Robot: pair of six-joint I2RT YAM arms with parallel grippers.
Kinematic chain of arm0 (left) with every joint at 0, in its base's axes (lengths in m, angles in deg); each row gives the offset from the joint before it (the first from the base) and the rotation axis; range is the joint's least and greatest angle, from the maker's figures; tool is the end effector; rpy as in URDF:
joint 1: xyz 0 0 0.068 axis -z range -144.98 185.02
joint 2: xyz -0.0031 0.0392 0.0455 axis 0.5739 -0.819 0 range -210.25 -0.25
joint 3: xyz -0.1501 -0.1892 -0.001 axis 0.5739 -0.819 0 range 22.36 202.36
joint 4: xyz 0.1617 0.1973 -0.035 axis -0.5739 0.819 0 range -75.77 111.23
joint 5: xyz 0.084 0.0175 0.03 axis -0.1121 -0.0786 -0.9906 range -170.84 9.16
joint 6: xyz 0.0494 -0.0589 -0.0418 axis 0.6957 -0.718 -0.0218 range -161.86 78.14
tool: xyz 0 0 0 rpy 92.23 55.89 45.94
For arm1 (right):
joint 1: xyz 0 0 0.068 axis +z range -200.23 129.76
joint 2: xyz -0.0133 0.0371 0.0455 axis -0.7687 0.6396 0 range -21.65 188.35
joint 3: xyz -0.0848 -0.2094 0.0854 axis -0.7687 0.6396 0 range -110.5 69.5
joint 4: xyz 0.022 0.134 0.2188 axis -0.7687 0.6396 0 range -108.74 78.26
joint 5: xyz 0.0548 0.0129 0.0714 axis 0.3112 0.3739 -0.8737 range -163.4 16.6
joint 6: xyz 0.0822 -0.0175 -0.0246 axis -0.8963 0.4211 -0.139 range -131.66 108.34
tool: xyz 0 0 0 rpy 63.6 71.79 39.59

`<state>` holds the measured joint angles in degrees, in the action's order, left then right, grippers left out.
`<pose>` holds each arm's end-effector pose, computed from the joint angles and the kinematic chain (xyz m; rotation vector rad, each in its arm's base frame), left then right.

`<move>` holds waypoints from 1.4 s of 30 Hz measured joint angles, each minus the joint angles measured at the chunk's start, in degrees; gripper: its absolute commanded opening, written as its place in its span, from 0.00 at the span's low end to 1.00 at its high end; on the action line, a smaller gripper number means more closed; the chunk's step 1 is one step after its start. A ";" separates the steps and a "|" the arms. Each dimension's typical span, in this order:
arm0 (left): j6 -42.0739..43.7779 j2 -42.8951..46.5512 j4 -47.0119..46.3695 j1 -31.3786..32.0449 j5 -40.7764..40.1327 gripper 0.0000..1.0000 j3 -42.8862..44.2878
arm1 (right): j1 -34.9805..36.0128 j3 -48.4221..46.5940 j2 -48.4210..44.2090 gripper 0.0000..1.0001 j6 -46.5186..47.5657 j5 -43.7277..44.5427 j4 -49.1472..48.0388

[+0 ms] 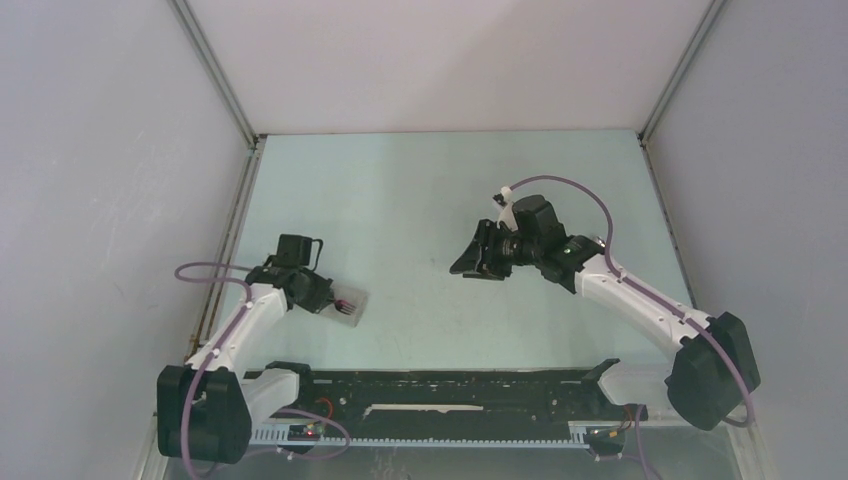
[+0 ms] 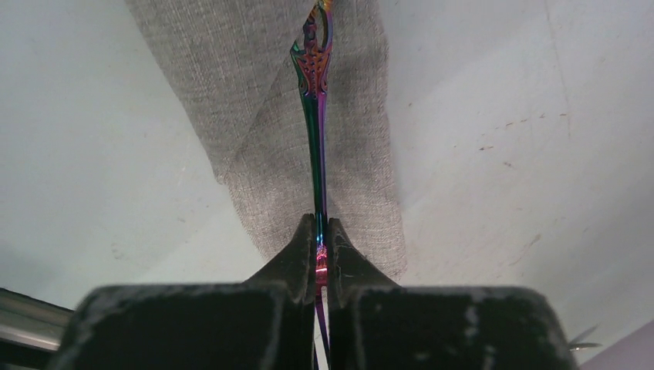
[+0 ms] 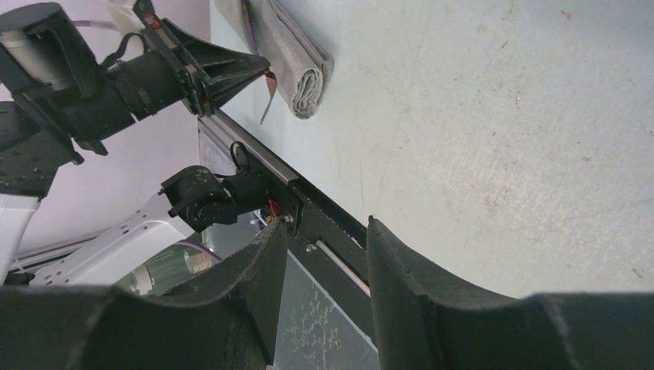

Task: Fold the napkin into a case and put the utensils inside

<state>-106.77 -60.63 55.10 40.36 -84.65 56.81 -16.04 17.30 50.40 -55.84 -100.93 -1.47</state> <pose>0.2076 -0.0143 0.1243 -1.3883 2.3874 -0.2512 0.2356 0.2037 0.2222 -0.0837 2.4470 1.2250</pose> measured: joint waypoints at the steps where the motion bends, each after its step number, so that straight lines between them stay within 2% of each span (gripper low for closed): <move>1: 0.33 -0.22 -0.28 -0.11 -0.55 0.00 0.33 | -0.04 0.22 0.15 0.50 0.00 0.00 0.02; 22: 2.56 -6.99 -4.94 -3.13 -4.22 0.00 1.40 | -0.04 1.38 -1.33 0.59 0.83 1.09 0.09; 42: 2.97 -12.39 -7.39 -3.23 -4.52 0.02 3.72 | -0.04 1.38 -2.01 0.59 1.75 1.81 0.13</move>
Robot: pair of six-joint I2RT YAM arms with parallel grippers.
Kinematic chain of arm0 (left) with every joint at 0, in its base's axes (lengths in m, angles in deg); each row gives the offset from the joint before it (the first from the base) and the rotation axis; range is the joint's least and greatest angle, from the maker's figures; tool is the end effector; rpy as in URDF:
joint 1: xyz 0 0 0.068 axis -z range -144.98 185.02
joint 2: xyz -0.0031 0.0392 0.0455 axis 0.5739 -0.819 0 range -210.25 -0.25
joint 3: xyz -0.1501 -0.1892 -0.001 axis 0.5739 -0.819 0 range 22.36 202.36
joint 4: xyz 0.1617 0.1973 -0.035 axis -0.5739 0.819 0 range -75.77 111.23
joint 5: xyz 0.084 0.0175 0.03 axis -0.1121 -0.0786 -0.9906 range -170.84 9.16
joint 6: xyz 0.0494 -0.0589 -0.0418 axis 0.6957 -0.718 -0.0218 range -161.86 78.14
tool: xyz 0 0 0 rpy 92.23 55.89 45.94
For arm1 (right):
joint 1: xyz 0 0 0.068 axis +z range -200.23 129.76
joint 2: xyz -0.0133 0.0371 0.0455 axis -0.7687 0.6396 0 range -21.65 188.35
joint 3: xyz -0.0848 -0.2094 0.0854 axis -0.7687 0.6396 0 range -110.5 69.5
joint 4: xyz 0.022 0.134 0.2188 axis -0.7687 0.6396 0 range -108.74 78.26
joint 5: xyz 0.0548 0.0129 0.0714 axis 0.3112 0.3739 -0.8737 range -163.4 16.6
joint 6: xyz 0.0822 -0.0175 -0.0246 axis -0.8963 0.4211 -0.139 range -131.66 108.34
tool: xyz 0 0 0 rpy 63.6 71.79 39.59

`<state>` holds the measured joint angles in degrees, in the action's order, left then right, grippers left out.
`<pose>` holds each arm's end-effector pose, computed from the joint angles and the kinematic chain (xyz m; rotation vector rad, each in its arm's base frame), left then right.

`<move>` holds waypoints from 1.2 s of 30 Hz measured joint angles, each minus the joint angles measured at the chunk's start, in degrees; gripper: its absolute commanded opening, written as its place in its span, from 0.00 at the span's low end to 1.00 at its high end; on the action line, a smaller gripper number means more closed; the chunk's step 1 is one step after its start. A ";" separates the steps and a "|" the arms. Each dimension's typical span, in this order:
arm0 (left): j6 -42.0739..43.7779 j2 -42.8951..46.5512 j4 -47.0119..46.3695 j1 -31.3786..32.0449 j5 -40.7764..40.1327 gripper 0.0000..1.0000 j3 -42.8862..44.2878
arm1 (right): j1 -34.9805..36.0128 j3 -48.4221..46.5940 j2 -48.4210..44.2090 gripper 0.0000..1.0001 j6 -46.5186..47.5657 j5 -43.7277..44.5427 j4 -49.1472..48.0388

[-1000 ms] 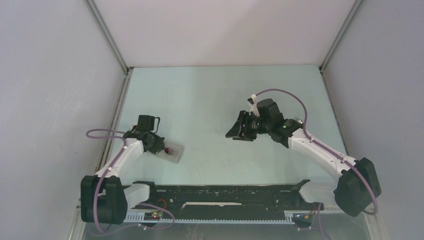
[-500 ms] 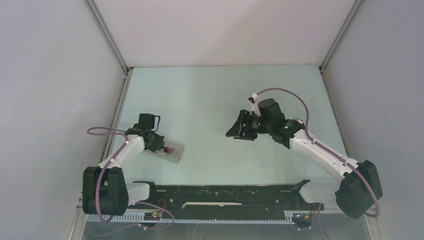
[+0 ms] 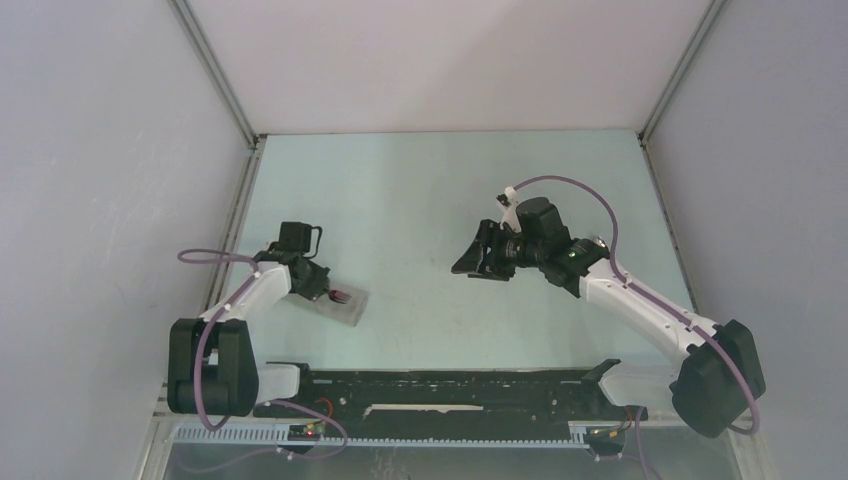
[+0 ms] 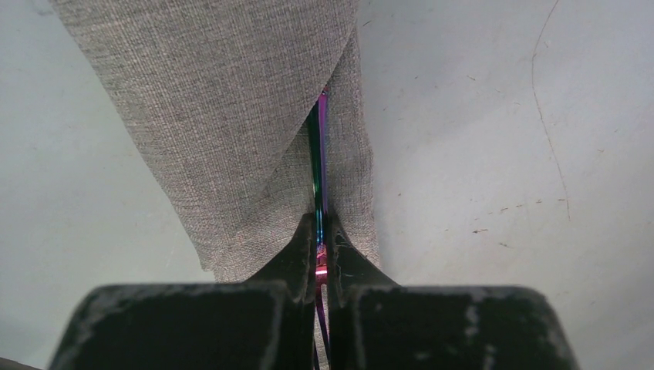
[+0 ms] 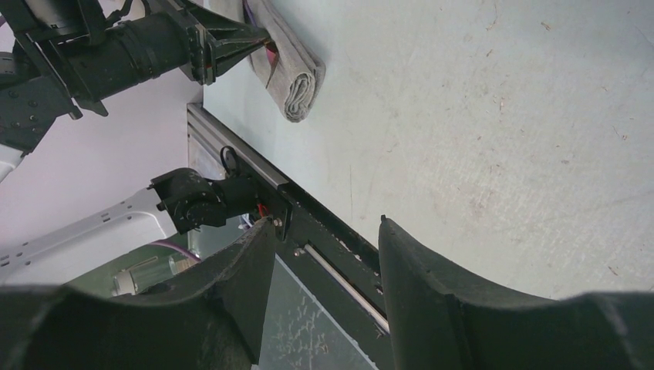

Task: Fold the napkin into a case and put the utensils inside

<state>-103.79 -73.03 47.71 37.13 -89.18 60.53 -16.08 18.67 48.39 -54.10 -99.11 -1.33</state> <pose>0.2402 0.0024 0.1075 -1.3994 2.3550 -0.1120 0.2322 0.1985 0.2227 -0.1019 2.4223 1.1817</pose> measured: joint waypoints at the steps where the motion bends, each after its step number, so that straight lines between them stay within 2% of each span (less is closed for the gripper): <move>1: -0.02 0.00 -0.02 0.00 0.00 0.03 0.00 | 0.00 0.00 0.00 0.59 0.02 0.00 0.00; 3: -0.13 0.00 -0.24 0.00 0.00 0.09 0.00 | 0.00 0.00 0.00 0.59 0.13 0.11 0.00; 6: -0.26 0.00 -0.44 0.00 0.02 0.24 0.00 | 0.00 0.00 0.00 0.59 0.20 0.17 0.02; 14: -0.68 1.09 -0.20 -0.02 1.27 0.41 0.00 | 0.00 0.00 0.00 0.58 0.24 0.17 0.04; 18: -0.76 3.43 0.76 -0.04 2.82 0.45 0.00 | -0.04 0.00 0.00 0.58 0.55 0.22 0.13; 24: -0.48 9.94 2.84 -0.04 8.09 0.62 0.00 | -3.43 0.00 -1.92 0.69 5.53 0.55 2.71; 26: -0.35 12.66 3.56 -0.04 10.21 0.66 0.00 | -5.73 -0.11 -3.37 0.76 8.39 2.03 5.31; 30: 2.08 16.85 3.85 -0.04 16.11 0.71 0.04 | -14.40 -0.57 -5.11 0.78 12.26 4.61 11.06; 33: 5.99 16.74 3.02 0.04 22.62 0.72 1.16 | -26.77 -0.57 -4.44 0.81 12.04 4.28 13.44; 35: 9.29 16.06 2.36 0.48 26.34 0.73 3.13 | -36.02 -0.46 -3.50 0.91 10.58 4.52 14.23; 36: 11.67 15.74 2.12 1.11 28.15 0.73 4.59 | -38.99 -0.44 -3.06 0.93 9.62 4.98 14.56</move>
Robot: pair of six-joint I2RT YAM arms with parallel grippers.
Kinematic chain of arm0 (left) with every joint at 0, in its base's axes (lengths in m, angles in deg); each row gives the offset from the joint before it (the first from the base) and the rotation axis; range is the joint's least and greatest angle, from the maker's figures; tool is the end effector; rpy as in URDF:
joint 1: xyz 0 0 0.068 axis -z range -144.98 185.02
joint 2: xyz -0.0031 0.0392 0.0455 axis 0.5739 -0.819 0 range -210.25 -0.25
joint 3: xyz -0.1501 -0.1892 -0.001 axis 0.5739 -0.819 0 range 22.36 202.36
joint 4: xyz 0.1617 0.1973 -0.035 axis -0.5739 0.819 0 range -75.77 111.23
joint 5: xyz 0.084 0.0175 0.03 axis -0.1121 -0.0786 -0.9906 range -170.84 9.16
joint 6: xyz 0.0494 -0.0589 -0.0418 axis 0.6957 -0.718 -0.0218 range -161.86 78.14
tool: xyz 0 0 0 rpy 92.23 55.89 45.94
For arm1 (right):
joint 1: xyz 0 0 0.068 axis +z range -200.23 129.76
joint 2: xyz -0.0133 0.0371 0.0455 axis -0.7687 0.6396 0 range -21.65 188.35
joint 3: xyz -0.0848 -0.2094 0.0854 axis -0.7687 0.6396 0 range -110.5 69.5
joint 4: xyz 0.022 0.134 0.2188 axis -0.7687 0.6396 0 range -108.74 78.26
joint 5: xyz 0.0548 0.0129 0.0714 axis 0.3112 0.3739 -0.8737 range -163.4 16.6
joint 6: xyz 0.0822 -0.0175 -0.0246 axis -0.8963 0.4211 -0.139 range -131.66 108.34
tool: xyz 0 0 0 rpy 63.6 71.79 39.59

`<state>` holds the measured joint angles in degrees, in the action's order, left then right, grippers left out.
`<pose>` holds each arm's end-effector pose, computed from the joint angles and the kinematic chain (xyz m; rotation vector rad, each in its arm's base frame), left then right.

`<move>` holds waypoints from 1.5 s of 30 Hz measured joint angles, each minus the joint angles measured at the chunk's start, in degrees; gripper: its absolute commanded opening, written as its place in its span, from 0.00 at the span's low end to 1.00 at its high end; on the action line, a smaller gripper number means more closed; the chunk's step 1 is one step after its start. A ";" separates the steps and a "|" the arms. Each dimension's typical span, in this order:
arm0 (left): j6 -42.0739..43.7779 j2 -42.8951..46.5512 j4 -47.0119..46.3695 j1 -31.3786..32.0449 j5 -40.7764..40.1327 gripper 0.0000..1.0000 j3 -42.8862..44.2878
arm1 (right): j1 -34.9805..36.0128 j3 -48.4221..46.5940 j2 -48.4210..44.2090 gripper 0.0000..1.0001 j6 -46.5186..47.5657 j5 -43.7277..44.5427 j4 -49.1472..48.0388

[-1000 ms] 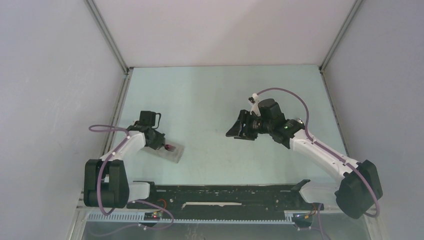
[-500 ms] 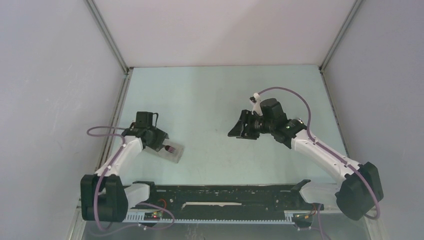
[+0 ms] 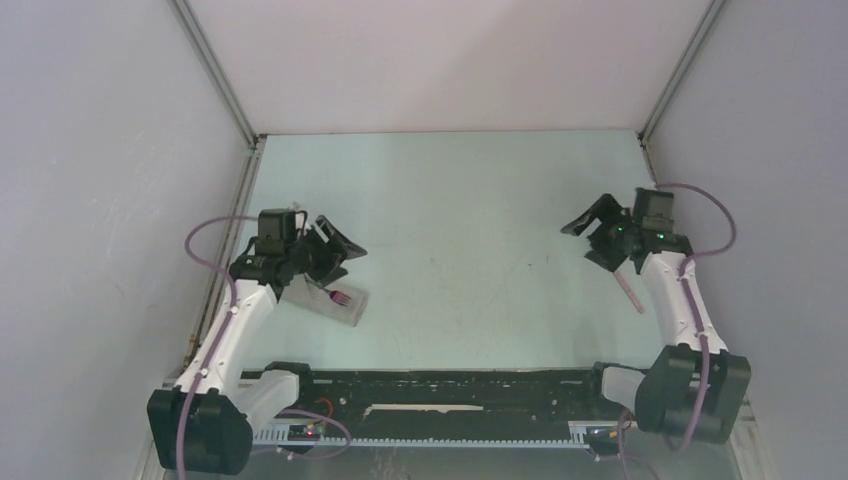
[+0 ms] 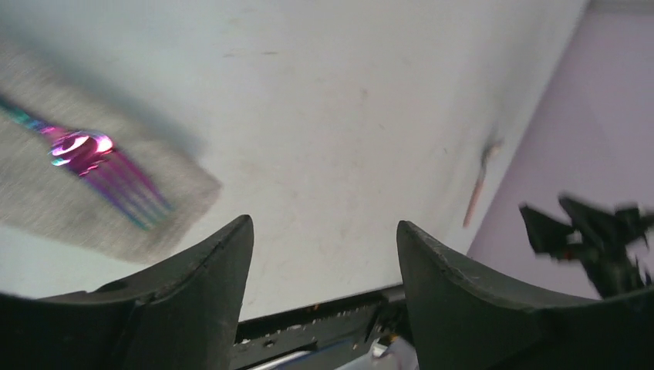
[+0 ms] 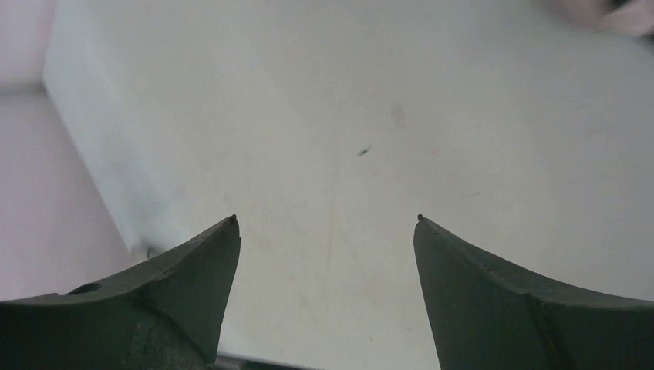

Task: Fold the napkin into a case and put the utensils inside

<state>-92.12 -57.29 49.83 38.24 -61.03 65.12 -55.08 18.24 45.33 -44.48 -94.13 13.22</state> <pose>0.2350 -0.0396 0.1942 -0.8675 2.4000 -0.8158 0.2775 0.0042 0.2107 0.6214 2.3559 0.6586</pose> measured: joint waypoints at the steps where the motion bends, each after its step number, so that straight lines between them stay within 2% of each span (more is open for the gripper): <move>1: 2.05 -0.20 -0.44 0.63 1.42 0.74 1.42 | -4.11 -0.02 0.70 0.94 -0.96 0.74 0.33; 5: 9.33 -0.26 -2.69 3.91 7.30 0.74 6.08 | -11.39 -2.54 5.73 0.94 -0.68 4.11 2.84; 11: 16.37 -0.35 -4.83 8.52 13.49 0.75 6.82 | -17.05 -18.80 25.59 0.94 10.08 4.00 7.65; 16: 19.56 -4.09 -4.35 21.03 12.81 0.74 9.84 | -17.29 -26.58 36.15 0.93 19.15 6.82 12.15; 19: 20.09 -6.58 -4.59 27.32 12.79 0.74 11.30 | -17.18 -27.56 38.97 0.92 23.04 8.39 14.23; 22: 20.39 -8.09 -4.57 29.83 12.74 0.74 12.17 | -17.20 -27.26 40.19 0.92 25.09 9.84 15.19; 34: 20.33 -9.62 -4.59 30.27 11.85 0.74 13.35 | -17.42 -23.54 41.79 0.88 25.94 12.63 15.87; 43: 19.69 -9.40 -4.61 28.04 11.89 0.74 13.35 | -16.72 -18.25 40.11 0.64 20.55 10.95 16.06; 45: 19.30 -9.16 -4.63 27.61 11.89 0.74 13.35 | -15.08 -17.68 39.87 0.49 18.99 12.55 16.57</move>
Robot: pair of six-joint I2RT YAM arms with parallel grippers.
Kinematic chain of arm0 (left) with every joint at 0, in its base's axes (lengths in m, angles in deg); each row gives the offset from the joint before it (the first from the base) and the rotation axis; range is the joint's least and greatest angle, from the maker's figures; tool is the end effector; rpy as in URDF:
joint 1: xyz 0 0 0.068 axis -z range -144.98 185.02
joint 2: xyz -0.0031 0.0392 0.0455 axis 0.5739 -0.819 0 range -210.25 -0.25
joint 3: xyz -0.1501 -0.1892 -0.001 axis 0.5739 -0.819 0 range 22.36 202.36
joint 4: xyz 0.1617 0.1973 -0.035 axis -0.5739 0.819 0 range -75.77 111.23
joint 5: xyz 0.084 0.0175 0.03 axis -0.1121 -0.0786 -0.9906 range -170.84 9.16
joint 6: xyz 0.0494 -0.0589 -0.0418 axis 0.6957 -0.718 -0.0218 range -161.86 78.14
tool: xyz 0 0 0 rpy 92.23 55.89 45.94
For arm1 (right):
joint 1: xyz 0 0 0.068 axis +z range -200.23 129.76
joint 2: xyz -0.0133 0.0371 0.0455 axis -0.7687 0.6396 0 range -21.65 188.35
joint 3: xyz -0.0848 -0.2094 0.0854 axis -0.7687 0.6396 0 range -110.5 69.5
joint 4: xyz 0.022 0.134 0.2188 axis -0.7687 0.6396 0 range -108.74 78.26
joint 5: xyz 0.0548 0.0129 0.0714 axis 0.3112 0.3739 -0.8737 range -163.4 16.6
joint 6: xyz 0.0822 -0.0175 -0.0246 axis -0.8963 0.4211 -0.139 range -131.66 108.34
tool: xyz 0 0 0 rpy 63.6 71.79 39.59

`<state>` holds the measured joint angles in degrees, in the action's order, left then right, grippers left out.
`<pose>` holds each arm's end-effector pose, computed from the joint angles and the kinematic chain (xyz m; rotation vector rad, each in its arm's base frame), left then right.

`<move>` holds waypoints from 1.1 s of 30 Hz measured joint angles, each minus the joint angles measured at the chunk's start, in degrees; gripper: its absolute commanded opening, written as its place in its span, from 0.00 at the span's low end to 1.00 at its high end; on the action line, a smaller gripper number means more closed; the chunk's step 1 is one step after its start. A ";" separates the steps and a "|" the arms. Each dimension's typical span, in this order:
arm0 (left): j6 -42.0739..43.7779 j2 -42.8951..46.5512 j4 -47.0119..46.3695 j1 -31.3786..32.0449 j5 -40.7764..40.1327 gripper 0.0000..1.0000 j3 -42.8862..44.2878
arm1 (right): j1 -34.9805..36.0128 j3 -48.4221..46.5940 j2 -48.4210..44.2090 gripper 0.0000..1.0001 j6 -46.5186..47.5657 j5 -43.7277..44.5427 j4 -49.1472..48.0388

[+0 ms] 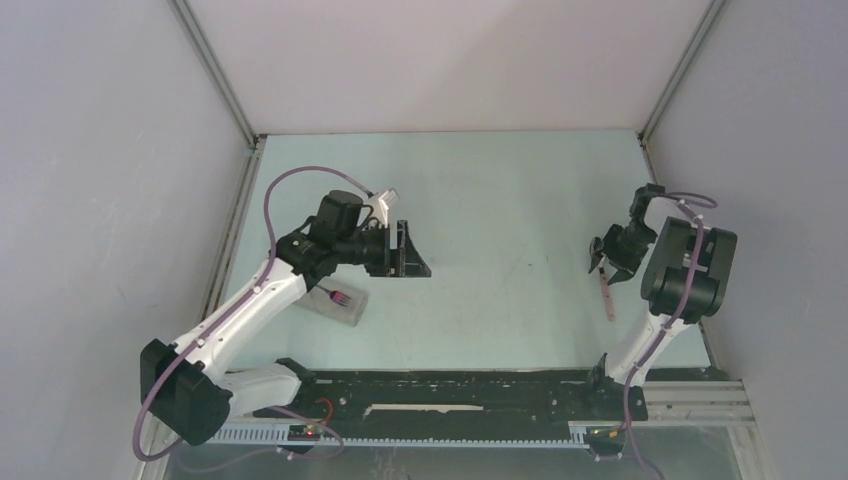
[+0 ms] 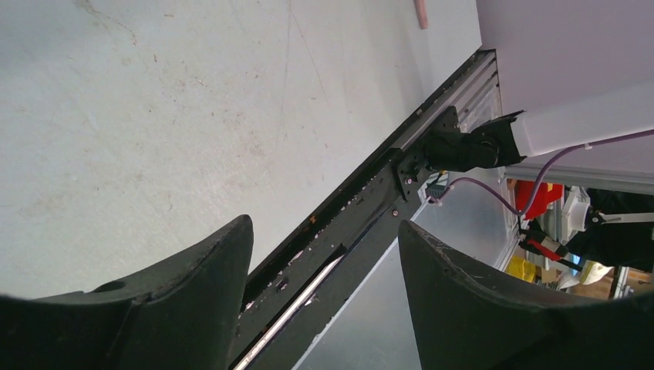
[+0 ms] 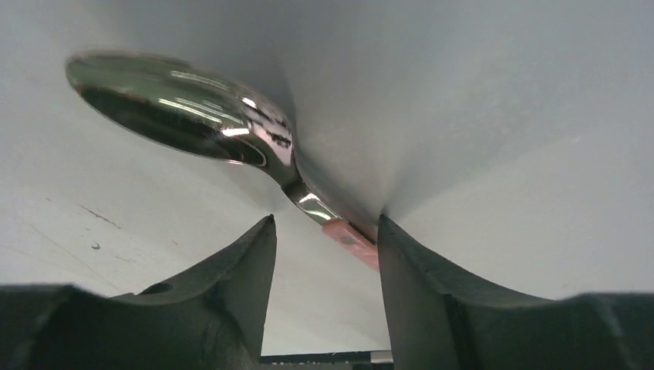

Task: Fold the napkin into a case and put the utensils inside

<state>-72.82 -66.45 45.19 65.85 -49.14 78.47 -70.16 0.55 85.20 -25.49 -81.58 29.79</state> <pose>0.2192 -0.1784 0.2504 0.3111 2.4289 -1.1595 0.3078 -0.0996 0.0840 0.8829 2.9347 0.2138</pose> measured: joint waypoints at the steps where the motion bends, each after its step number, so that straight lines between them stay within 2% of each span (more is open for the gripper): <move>1: -0.11 0.22 0.00 -0.22 0.02 0.74 0.00 | 1.18 0.07 0.02 0.42 -0.72 1.18 0.37; 5: -0.70 1.22 0.00 -0.70 0.00 0.74 0.00 | 6.19 0.68 0.20 0.21 -3.76 2.91 1.62; 9: -1.11 2.32 0.00 -1.03 0.00 0.74 -0.07 | 11.72 1.42 0.20 0.00 -7.02 0.81 2.27; 14: -1.18 3.26 0.04 -1.40 -0.20 0.74 -0.20 | 22.69 4.28 -0.94 0.00 -13.81 -5.66 0.09; 19: -1.95 3.98 0.04 -1.75 -0.74 0.74 -0.61 | 34.56 9.51 -3.76 0.00 -30.73 -9.84 -3.43; 21: -2.21 4.04 0.09 -1.88 -1.33 0.74 -0.66 | 38.32 10.67 -4.11 0.04 -39.60 -10.73 -3.54; 24: -2.71 4.22 0.07 -1.99 -1.84 0.74 -0.68 | 43.04 12.94 -5.25 0.15 -54.10 -11.87 -5.77; 28: -4.17 5.51 0.00 -2.03 -3.37 0.75 -1.95 | 50.12 18.40 -9.18 0.37 -73.13 -11.72 -14.23; 33: -10.14 8.50 0.90 -2.21 -9.01 0.75 -6.58 | 53.05 20.22 -11.37 0.60 -84.41 -10.12 -20.57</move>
<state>-82.96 -57.94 46.09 63.64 -58.14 71.89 -17.11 20.77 73.83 -109.90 -91.70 9.22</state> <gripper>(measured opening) 0.754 0.484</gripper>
